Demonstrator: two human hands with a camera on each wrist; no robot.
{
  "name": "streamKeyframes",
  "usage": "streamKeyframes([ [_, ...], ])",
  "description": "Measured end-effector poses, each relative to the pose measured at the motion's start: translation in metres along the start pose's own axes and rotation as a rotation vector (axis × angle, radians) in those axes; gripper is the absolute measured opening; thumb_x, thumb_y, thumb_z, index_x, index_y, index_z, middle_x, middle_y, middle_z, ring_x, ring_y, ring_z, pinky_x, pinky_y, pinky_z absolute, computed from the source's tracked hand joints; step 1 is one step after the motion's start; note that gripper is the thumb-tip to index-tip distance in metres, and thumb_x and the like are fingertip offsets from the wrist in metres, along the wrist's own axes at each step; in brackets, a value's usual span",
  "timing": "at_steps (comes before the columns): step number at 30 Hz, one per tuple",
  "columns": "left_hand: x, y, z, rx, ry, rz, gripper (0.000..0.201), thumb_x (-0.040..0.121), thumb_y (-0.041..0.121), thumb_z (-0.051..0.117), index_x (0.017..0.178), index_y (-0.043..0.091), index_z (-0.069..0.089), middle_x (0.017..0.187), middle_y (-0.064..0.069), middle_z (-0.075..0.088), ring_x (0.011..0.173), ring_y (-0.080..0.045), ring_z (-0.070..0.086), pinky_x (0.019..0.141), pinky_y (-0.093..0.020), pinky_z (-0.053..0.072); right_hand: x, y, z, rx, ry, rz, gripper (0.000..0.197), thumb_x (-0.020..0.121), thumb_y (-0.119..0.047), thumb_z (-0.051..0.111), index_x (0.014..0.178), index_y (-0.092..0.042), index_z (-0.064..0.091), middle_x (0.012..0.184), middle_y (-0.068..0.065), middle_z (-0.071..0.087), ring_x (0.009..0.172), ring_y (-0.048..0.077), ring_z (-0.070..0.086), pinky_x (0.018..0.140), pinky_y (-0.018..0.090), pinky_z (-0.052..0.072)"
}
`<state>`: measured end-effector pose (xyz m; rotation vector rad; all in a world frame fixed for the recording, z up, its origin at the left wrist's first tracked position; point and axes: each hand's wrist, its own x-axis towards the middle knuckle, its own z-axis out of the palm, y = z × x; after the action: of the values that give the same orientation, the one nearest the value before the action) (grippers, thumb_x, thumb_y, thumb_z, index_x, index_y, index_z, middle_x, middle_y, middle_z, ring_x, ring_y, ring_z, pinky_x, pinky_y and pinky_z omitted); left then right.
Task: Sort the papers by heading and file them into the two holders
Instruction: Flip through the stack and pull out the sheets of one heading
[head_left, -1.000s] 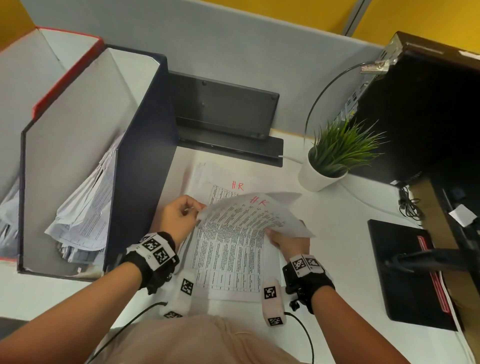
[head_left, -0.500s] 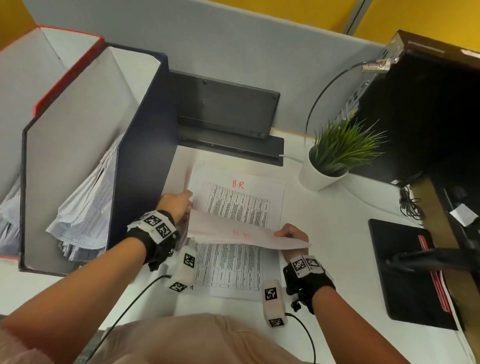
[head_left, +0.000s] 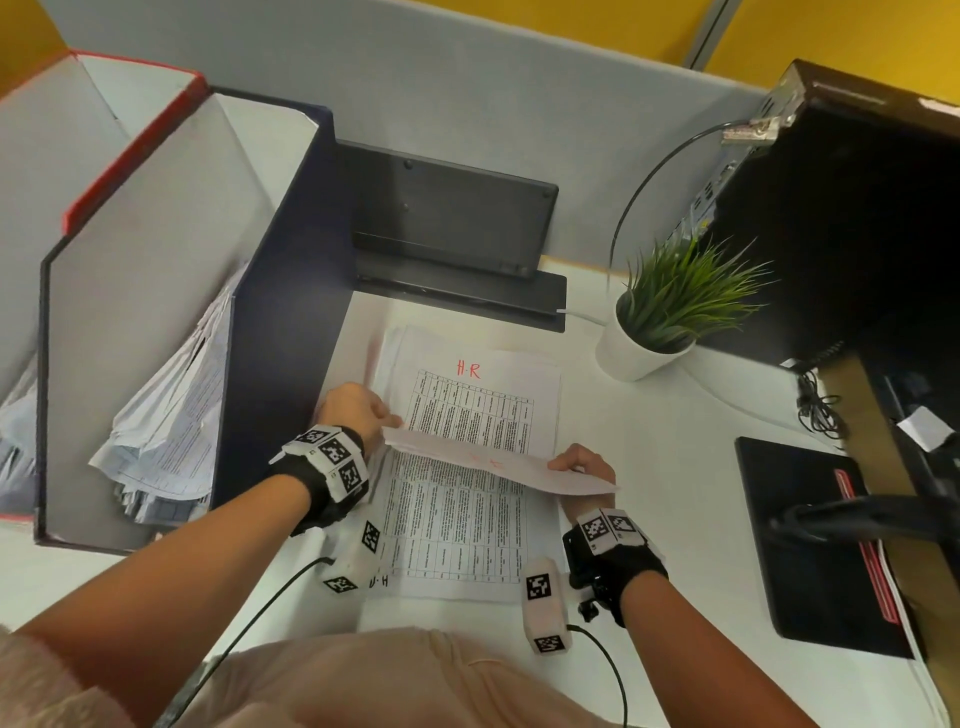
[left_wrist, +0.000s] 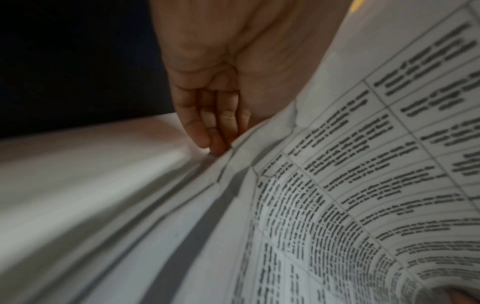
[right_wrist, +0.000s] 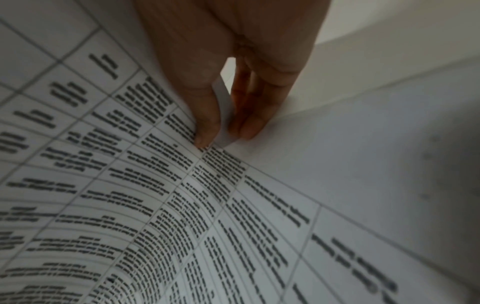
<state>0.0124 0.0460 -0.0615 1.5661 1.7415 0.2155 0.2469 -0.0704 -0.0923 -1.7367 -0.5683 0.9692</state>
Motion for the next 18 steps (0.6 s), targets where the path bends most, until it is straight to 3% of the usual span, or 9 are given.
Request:
streamKeyframes([
  [3,-0.003,-0.003,-0.001,0.012,-0.028,0.070,0.023,0.084,0.016,0.067,0.062,0.011,0.066,0.068,-0.009,0.065,0.068,-0.023,0.062,0.065,-0.032,0.053,0.004,-0.003,-0.001,0.083,-0.013,0.147,0.046,0.082,0.017,0.046,0.050,-0.014,0.057,0.067,0.002,0.052,0.062,0.012,0.048,0.045,0.008,0.042],
  [5,-0.008,-0.005,0.000,-0.013,0.055,0.178,0.013,0.087,0.010,0.062,0.079,0.007,0.072,0.080,-0.012,0.069,0.070,-0.022,0.059,0.071,-0.033,0.054,0.004,-0.003,0.001,0.206,-0.013,0.185,0.055,0.081,0.018,0.039,0.039,-0.014,0.056,0.063,0.005,0.055,0.060,0.016,0.049,0.042,0.009,0.043],
  [7,-0.016,-0.006,0.004,-0.093,0.185,0.336,0.019,0.086,0.002,0.060,0.102,0.006,0.071,0.089,-0.009,0.067,0.072,-0.015,0.055,0.072,-0.026,0.049,0.001,-0.005,0.003,0.216,-0.017,0.158,0.060,0.076,0.020,0.034,0.027,-0.012,0.048,0.048,0.005,0.057,0.052,0.019,0.050,0.040,0.013,0.043],
  [8,-0.020,-0.006,0.007,-0.150,0.206,0.393,0.022,0.086,0.000,0.060,0.104,0.007,0.070,0.089,-0.005,0.064,0.073,-0.012,0.055,0.072,-0.021,0.047,0.000,-0.005,0.004,0.197,-0.006,0.154,0.058,0.076,0.020,0.036,0.028,-0.012,0.046,0.042,0.001,0.056,0.048,0.017,0.051,0.041,0.014,0.043],
  [10,-0.024,-0.007,0.011,-0.310,0.193,0.391,0.019,0.087,-0.001,0.058,0.094,0.011,0.071,0.090,-0.001,0.064,0.078,-0.011,0.059,0.072,-0.018,0.048,-0.001,-0.007,0.003,0.046,0.046,0.133,0.041,0.078,0.014,0.054,0.046,-0.010,0.047,0.045,-0.007,0.054,0.046,0.007,0.049,0.045,0.018,0.040],
  [11,-0.025,-0.008,0.013,-0.408,0.169,0.342,0.017,0.088,-0.001,0.056,0.088,0.010,0.069,0.089,-0.002,0.066,0.081,-0.015,0.061,0.075,-0.022,0.050,-0.003,-0.008,0.002,-0.079,0.058,0.101,0.031,0.074,0.007,0.068,0.059,-0.011,0.049,0.052,-0.009,0.053,0.049,0.003,0.047,0.045,0.013,0.039],
  [13,-0.024,-0.011,0.014,-0.599,0.112,0.205,0.020,0.089,-0.003,0.051,0.080,0.007,0.065,0.086,-0.005,0.068,0.083,-0.020,0.063,0.076,-0.029,0.052,-0.006,-0.006,0.000,-0.149,0.060,0.049,0.038,0.064,0.001,0.081,0.085,-0.010,0.051,0.069,-0.011,0.054,0.062,-0.002,0.049,0.048,0.007,0.042],
  [16,-0.023,-0.011,0.013,-0.865,-0.001,0.048,0.033,0.085,-0.009,0.044,0.066,0.012,0.060,0.080,-0.002,0.069,0.080,-0.020,0.063,0.068,-0.028,0.049,-0.004,-0.006,-0.001,-0.071,0.044,-0.029,0.056,0.062,0.011,0.078,0.105,-0.007,0.047,0.081,-0.008,0.055,0.070,-0.003,0.053,0.053,0.002,0.045],
  [18,-0.022,-0.010,0.011,-0.943,-0.066,0.002,0.036,0.083,-0.008,0.041,0.062,0.014,0.059,0.079,-0.003,0.070,0.081,-0.021,0.062,0.065,-0.027,0.047,-0.002,-0.008,0.000,-0.079,-0.003,0.000,0.051,0.068,0.011,0.073,0.111,-0.007,0.053,0.084,-0.005,0.057,0.072,-0.002,0.053,0.055,0.003,0.045],
])
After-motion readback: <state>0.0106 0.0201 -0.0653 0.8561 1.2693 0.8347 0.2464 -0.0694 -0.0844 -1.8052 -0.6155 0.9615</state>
